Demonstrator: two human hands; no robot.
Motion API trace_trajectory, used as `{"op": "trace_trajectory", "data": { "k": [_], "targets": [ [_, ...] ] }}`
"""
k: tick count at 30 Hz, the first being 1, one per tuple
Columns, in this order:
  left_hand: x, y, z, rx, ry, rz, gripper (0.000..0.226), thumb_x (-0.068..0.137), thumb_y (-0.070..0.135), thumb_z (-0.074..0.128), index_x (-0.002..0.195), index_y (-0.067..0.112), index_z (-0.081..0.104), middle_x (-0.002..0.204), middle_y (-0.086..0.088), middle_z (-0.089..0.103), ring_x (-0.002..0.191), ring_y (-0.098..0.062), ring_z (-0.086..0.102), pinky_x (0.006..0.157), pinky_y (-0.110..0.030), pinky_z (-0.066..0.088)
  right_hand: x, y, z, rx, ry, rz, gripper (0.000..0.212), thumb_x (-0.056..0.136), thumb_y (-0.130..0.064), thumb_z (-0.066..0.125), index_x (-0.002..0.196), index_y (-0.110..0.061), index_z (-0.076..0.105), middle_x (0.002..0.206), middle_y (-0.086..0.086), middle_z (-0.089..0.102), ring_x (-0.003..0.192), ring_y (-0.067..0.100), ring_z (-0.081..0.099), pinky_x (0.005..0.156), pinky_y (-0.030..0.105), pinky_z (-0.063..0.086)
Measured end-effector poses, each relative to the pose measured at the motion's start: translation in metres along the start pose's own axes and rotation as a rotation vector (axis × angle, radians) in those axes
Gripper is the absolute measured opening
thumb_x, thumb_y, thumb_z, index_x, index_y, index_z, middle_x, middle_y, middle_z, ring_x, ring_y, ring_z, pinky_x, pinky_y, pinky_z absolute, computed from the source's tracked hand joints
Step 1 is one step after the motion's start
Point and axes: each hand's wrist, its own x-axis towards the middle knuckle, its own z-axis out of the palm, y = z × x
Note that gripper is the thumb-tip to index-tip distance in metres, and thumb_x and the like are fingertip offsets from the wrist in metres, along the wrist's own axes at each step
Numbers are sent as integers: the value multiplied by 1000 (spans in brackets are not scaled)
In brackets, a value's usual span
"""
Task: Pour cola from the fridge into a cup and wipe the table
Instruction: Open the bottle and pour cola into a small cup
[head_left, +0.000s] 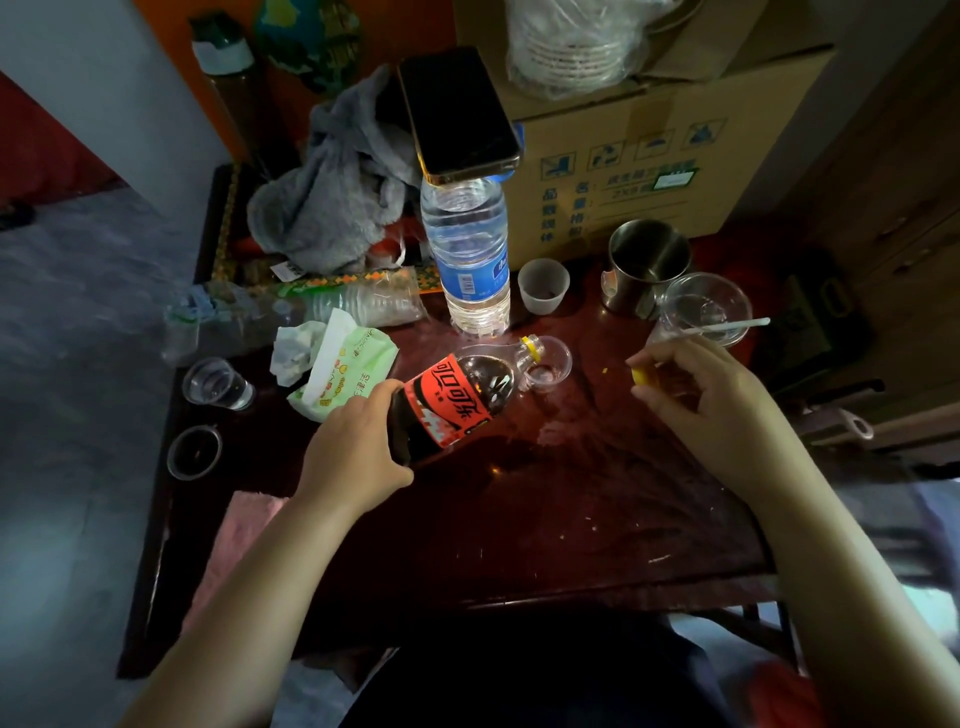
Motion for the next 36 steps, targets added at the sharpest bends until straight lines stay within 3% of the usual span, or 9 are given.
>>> {"op": "trace_trajectory", "data": {
  "k": [36],
  "targets": [
    [7, 4, -4, 128, -16, -16, 87, 57, 24, 81, 133, 29, 38, 105, -1, 57, 98, -24, 54, 62, -31, 40, -14, 9, 0, 20, 23, 23, 23, 82, -13, 70, 103, -20, 65, 101, -8, 58, 92, -1, 56, 77, 4, 39]
  ]
}}
